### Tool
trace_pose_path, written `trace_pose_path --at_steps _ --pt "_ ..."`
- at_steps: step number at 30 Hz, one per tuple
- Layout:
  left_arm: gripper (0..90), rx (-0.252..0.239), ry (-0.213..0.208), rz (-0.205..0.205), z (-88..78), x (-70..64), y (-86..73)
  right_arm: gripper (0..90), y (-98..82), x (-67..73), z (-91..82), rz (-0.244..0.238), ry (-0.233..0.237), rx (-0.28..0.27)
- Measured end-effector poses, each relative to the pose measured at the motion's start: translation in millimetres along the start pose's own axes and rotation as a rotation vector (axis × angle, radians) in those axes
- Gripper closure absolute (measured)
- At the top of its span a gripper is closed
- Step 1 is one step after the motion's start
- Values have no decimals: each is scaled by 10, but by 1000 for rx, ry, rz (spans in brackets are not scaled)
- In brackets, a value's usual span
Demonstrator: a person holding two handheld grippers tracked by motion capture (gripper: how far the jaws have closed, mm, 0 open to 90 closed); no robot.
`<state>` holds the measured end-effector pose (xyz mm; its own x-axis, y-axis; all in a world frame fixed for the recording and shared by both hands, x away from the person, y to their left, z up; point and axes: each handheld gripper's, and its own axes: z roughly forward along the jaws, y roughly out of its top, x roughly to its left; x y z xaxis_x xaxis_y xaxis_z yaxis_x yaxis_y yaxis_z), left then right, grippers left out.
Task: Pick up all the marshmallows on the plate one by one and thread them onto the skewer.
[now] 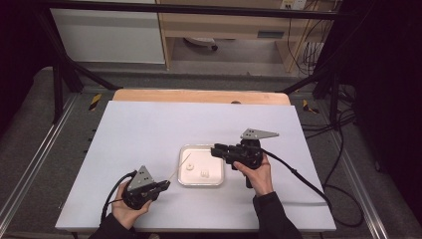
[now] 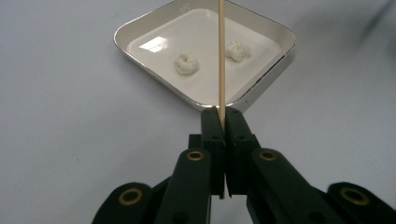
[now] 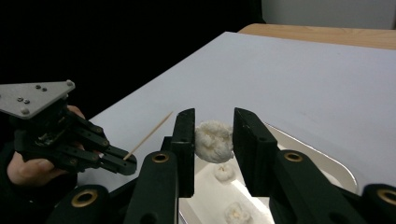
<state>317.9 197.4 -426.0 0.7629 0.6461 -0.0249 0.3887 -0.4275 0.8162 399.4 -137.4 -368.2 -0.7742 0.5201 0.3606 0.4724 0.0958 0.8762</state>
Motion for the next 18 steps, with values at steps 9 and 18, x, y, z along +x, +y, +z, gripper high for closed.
trace_pose_path --at_steps 9,18 --pt "879 -16 -8 13 -2 -38 11 705 55 52 104 31 65 -30" --pt "880 -28 -10 12 -2 -57 19 710 51 64 252 72 99 -44"
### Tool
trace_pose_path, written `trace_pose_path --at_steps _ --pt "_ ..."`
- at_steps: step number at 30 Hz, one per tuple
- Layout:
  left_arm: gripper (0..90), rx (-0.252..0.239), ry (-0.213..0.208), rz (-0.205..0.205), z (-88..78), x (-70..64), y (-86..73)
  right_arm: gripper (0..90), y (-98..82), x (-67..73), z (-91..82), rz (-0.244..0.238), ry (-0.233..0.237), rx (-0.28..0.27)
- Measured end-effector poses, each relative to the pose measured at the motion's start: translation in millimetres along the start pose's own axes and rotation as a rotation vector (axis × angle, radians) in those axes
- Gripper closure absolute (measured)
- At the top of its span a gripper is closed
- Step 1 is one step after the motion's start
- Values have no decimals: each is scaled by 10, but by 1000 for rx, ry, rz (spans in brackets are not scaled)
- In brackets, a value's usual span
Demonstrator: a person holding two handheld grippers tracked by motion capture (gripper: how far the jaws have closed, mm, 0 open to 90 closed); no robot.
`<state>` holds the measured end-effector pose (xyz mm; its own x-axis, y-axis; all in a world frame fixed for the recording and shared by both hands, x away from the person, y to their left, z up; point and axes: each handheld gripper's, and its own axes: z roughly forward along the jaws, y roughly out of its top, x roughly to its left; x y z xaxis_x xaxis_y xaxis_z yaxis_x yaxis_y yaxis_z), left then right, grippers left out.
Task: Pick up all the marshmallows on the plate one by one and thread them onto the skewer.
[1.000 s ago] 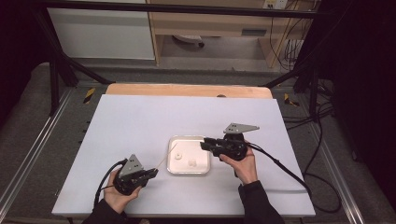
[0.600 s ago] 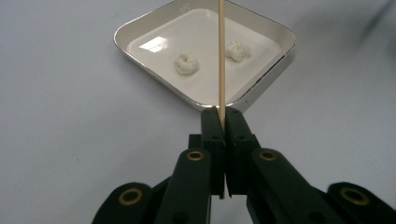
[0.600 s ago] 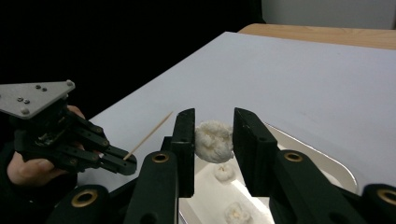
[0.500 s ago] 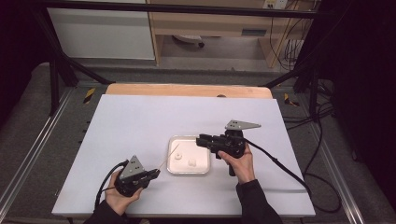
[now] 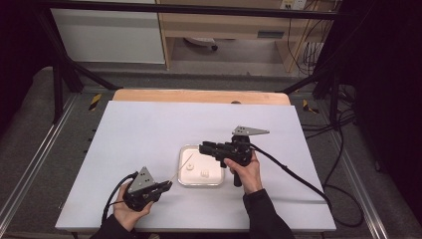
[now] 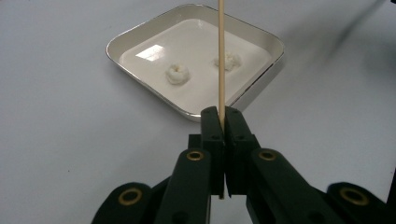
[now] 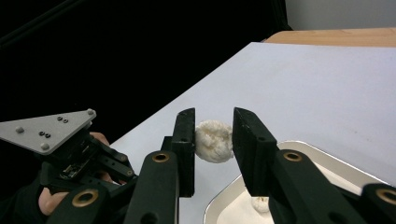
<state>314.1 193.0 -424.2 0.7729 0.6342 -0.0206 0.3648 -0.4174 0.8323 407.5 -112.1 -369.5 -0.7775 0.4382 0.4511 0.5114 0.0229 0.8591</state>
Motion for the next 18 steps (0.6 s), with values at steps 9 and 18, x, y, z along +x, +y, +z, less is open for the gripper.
trace_pose_path --at_steps 9,18 --pt "880 -12 -2 6 29 -29 29 708 -22 -12 35 20 23 4" --pt "880 -15 -3 14 49 -53 43 711 -38 -7 48 29 37 6"
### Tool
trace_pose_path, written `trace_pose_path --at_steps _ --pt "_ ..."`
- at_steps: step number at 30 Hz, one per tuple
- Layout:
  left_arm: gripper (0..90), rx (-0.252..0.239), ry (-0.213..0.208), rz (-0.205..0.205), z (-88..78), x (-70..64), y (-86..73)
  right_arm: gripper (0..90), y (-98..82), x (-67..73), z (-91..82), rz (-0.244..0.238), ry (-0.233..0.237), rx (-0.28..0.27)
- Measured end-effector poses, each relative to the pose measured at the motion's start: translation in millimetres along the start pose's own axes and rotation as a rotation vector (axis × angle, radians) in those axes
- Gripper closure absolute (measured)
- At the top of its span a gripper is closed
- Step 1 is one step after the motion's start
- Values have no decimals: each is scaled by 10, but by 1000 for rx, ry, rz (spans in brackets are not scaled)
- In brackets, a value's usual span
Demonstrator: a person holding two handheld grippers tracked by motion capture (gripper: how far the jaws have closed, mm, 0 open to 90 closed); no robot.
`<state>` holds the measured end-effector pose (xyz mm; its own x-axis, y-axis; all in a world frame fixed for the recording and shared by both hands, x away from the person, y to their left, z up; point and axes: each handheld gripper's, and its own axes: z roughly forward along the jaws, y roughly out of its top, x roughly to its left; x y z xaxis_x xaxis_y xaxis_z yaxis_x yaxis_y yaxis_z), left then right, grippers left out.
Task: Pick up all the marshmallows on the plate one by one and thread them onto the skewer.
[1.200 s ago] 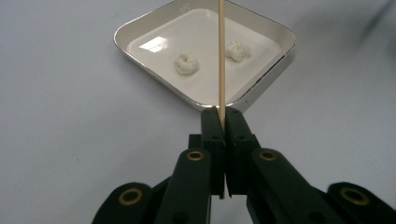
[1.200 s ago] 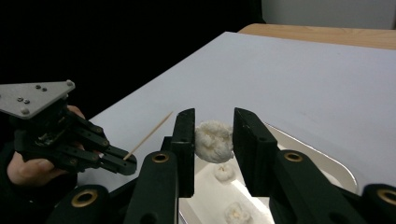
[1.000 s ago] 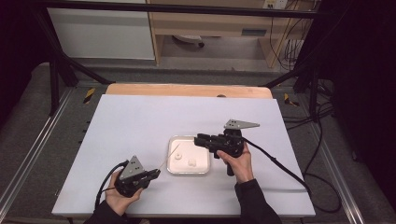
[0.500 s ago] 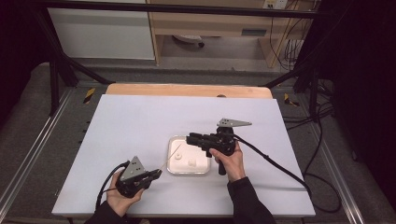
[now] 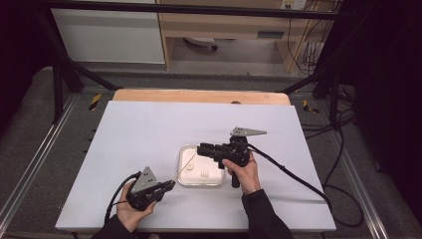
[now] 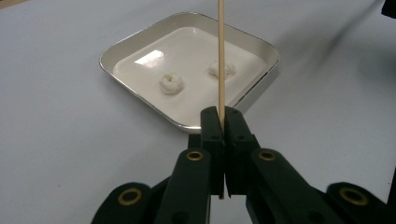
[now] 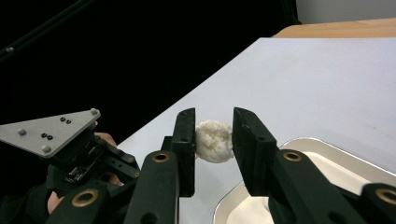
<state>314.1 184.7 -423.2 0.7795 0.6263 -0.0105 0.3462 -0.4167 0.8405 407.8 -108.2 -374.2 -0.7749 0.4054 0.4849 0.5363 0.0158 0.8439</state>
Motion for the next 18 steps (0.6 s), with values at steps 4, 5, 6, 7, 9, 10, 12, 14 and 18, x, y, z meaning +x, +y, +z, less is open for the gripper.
trace_pose_path --at_steps 4,5,6,7,9,10,12,14,18 --pt "880 -1 -1 5 2 -6 4 712 -19 -6 20 2 2 7" --pt "880 0 -2 5 3 -7 5 712 -23 -8 24 2 5 8" --pt "880 1 -1 5 5 -9 4 713 -27 -10 28 4 8 9" --pt "880 1 -1 5 7 -9 4 714 -32 -10 34 5 10 9" --pt "880 -1 -4 6 8 -12 5 716 -41 -10 42 10 15 11" --pt "880 0 -4 7 10 -14 4 716 -46 -11 46 9 15 13" --pt "880 7 -6 9 15 -15 3 721 -55 -10 54 11 19 14" --pt "881 8 -5 10 19 -18 3 729 -65 -6 58 12 24 20" --pt "881 12 -6 13 33 -31 6 749 -94 -2 77 12 34 32"
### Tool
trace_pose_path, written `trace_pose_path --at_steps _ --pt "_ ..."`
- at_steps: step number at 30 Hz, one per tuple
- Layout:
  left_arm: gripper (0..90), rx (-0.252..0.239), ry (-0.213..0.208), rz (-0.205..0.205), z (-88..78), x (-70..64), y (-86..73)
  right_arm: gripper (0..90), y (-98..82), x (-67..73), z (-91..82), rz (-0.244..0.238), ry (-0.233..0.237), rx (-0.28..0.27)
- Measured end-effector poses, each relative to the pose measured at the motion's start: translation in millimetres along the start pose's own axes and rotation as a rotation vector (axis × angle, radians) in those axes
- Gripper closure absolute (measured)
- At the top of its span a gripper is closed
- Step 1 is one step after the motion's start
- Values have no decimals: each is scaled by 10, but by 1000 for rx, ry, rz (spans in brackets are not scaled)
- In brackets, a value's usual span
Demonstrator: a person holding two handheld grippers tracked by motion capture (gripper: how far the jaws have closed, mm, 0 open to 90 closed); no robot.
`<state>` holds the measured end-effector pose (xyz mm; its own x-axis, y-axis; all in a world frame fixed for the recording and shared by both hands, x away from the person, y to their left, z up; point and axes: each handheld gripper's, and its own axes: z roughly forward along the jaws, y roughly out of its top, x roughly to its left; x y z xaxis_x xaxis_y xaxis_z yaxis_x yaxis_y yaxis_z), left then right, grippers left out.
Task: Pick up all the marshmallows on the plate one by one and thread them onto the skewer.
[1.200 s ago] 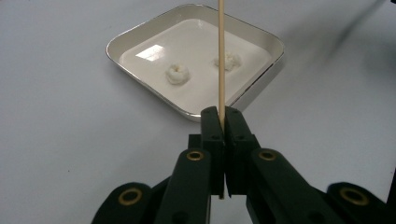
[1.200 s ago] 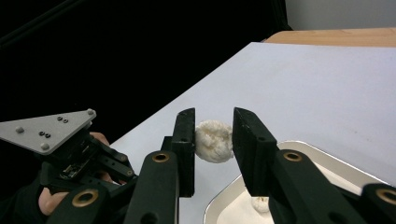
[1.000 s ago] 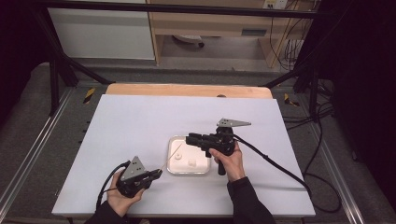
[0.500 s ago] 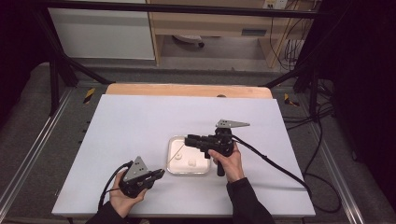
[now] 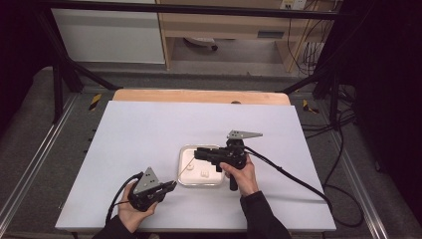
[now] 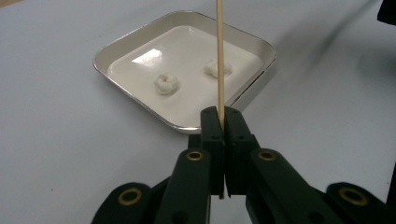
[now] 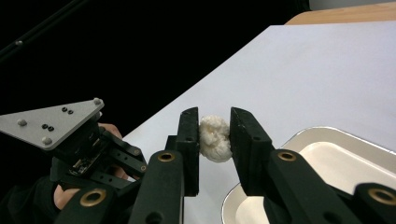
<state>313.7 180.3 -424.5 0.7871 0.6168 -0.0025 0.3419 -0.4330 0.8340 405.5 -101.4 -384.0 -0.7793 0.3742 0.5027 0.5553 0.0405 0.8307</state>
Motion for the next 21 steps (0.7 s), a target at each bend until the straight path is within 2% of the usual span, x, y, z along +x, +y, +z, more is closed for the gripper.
trace_pose_path --at_steps 12,14,16,21 --pt "881 4 -1 12 20 -10 -4 774 -77 15 46 -4 14 23" --pt "882 -12 -5 12 15 -20 18 775 -100 16 66 7 36 45" --pt "882 0 15 20 33 -41 44 773 -156 18 110 7 37 64" --pt "882 11 15 -1 86 -51 44 764 -257 10 183 -3 31 84"
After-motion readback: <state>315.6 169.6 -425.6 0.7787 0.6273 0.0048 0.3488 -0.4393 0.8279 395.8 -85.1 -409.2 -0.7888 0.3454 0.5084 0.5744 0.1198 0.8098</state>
